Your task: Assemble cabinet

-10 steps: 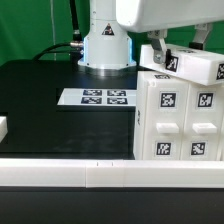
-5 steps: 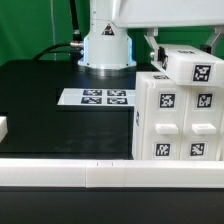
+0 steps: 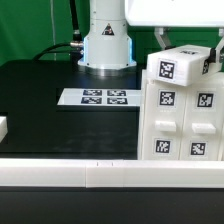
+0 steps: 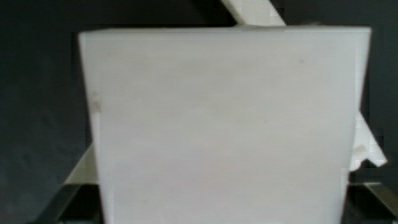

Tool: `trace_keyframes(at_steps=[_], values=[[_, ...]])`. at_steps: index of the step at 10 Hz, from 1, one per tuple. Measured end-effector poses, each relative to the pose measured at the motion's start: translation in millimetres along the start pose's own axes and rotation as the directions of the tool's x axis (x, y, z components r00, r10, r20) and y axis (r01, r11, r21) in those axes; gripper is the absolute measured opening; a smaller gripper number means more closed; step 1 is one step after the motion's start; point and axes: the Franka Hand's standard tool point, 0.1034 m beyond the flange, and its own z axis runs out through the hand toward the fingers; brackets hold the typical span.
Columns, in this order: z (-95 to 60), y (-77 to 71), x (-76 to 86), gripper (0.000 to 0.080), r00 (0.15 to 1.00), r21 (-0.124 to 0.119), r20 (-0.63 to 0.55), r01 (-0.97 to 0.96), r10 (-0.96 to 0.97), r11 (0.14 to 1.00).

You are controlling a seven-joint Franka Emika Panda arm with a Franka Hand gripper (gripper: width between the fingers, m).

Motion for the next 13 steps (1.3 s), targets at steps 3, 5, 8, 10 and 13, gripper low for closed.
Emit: trace_keyframes(at_steps=[3,5,8,10,13], values=[[-0.4,-3.4,-0.8,0.0564,0.973,0.019,0.014,-0.231,0.231,0.973],[-0.6,-4.1,-1.1,0.0649,0.973,0.023,0.017,-0.231,0.23,0.973],[-15.3,-10.5,-1.2,0.0799,0.973,0.053,0.024,-0.232,0.231,0.971],[-35.2,-16.3,-1.0,0.0797,0.971,0.076,0.037,-0.239,0.237,0.968],[-30.8,-15.4,-3.3,0.0797,0.997,0.044,-0.005,0.075,-0.075,0.996]])
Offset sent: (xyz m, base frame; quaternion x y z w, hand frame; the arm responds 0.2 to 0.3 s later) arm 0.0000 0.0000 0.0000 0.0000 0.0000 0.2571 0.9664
